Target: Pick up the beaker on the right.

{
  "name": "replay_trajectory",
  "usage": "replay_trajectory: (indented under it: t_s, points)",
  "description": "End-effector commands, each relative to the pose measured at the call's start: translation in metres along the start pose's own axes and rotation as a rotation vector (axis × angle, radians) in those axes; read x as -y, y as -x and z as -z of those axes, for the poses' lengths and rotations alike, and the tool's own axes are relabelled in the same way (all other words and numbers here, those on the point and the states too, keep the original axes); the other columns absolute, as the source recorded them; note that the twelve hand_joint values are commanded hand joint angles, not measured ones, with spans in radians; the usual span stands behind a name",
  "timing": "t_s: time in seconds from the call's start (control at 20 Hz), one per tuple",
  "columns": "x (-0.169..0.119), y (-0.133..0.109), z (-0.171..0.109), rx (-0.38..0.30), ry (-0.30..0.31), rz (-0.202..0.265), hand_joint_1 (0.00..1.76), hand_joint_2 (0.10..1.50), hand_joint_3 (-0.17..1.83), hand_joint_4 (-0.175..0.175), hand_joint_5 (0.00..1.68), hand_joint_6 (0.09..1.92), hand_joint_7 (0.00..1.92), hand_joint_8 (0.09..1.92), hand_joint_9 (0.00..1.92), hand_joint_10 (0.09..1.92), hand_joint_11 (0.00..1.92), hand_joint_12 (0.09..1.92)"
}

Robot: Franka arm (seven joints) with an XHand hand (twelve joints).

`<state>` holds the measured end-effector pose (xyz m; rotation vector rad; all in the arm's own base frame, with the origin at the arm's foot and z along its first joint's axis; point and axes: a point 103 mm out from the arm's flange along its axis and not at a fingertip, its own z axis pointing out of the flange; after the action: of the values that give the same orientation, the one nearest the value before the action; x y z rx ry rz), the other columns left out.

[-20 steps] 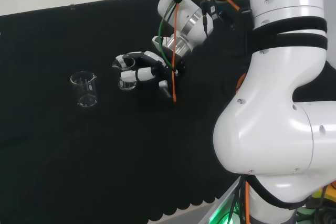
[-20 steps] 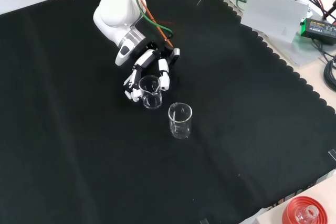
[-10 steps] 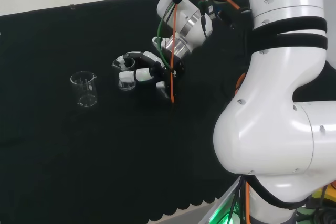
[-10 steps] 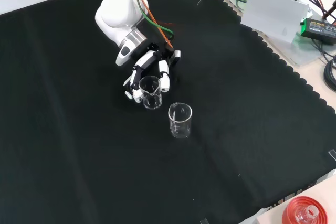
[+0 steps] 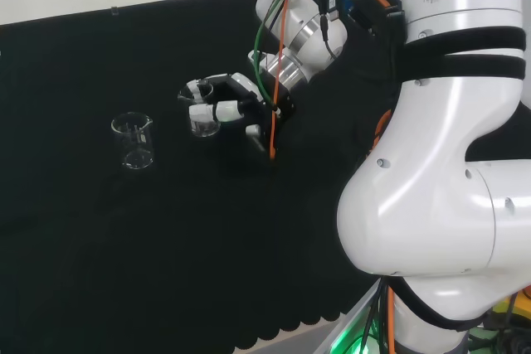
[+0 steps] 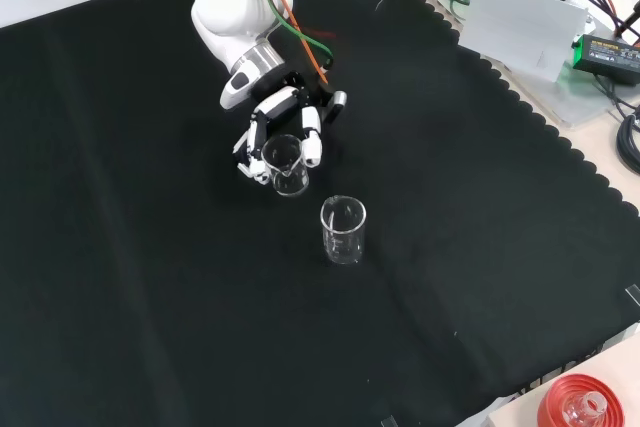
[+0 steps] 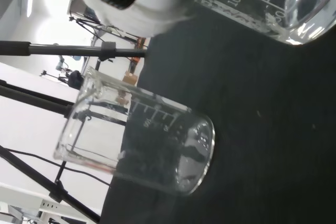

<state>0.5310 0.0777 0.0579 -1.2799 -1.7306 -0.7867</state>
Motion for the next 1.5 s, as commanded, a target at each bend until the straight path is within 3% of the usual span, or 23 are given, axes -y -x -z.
replay_trajectory:
  t_s: [0.05,0.15,0.55,0.8,1.5]
  points:
    - [-0.003,-0.012,0.007,0.013,0.021,0.046,1.27,1.05,-0.17,-0.110,1.35,0.53,1.43,0.09,0.94,0.47,0.28,1.29]
    - [-0.004,-0.015,0.008,0.012,0.022,0.055,1.29,1.05,-0.17,-0.126,1.32,0.61,1.45,0.09,0.94,0.47,0.28,1.29]
    - [-0.006,-0.024,0.016,0.019,-0.005,0.074,1.28,1.06,-0.17,-0.005,1.24,0.74,1.49,0.09,0.97,0.48,0.30,1.28]
    - [-0.006,-0.028,0.019,0.025,-0.019,0.080,1.28,1.06,-0.17,0.037,1.21,0.73,1.52,0.09,1.01,0.50,0.33,1.26]
    - [0.003,-0.046,0.031,0.039,-0.031,0.107,1.28,1.05,-0.17,0.041,1.23,0.67,1.54,0.09,1.04,0.55,0.37,1.23]
